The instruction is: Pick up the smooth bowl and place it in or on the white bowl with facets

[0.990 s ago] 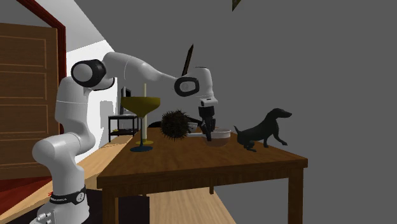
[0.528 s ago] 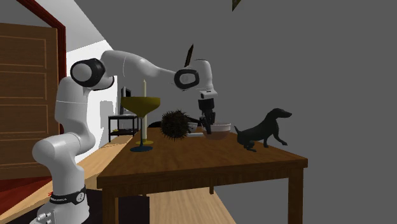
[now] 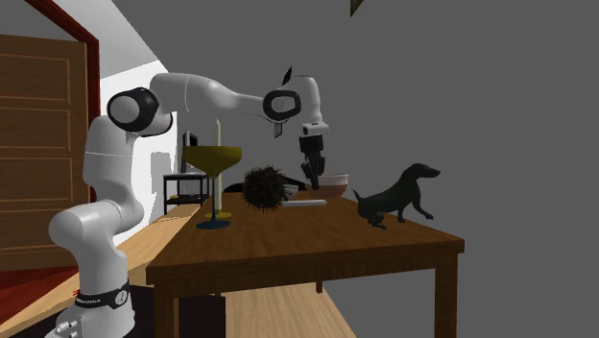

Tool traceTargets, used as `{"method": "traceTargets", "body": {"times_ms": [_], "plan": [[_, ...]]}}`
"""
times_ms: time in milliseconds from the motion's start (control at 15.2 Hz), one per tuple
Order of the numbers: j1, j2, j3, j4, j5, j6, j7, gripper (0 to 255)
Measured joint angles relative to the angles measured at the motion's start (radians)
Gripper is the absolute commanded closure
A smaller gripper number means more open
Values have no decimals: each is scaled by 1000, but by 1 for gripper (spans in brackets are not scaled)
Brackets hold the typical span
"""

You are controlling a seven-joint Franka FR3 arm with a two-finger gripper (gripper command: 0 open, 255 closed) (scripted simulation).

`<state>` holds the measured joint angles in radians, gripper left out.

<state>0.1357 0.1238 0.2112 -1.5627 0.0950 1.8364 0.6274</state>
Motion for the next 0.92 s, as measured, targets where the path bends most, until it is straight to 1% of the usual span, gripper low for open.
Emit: {"method": "traceTargets", "body": {"times_ms": [594,924], "plan": [[3,30,1,160,-9,-130,15,255],[8,64,3,276,-18,-212,27,255]]}}
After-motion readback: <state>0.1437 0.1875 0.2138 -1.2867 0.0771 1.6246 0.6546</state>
